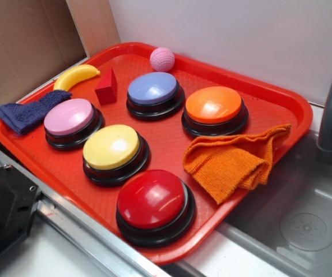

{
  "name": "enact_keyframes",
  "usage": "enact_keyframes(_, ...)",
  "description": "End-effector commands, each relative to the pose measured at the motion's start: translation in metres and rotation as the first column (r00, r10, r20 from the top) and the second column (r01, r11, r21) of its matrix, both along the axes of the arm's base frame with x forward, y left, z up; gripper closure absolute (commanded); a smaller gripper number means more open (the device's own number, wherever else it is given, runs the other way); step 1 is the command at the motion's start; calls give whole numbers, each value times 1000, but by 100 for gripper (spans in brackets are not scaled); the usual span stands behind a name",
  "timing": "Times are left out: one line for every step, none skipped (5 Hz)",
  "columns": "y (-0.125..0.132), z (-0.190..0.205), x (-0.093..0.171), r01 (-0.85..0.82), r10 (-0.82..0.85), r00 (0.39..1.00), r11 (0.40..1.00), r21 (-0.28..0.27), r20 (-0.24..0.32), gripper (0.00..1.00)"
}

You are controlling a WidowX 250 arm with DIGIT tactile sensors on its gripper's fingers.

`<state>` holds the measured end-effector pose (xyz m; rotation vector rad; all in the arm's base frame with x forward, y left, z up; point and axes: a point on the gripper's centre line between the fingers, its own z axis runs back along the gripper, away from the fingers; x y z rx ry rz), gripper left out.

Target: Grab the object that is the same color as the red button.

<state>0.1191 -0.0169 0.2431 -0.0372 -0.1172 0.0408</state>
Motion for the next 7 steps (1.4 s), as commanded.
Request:
enact_keyframes(0,0,0,0,0,1000,1000,0,0,0)
enact_keyframes(9,-12,25,-122,121,992,992,14,46,0)
enact_keyframes(26,-33,57,-281,281,957,960,-7,67,0)
enact_keyframes(51,-64,91,-496,495,864,868,-16,96,0)
enact_keyframes(76,-94,116,-681,675,721,732,-24,158,0)
enact_keyframes(93,-115,136,-772,759,617,635,-26,209,0)
enact_keyframes(106,-135,145,-830,813,539,557,-26,221,0)
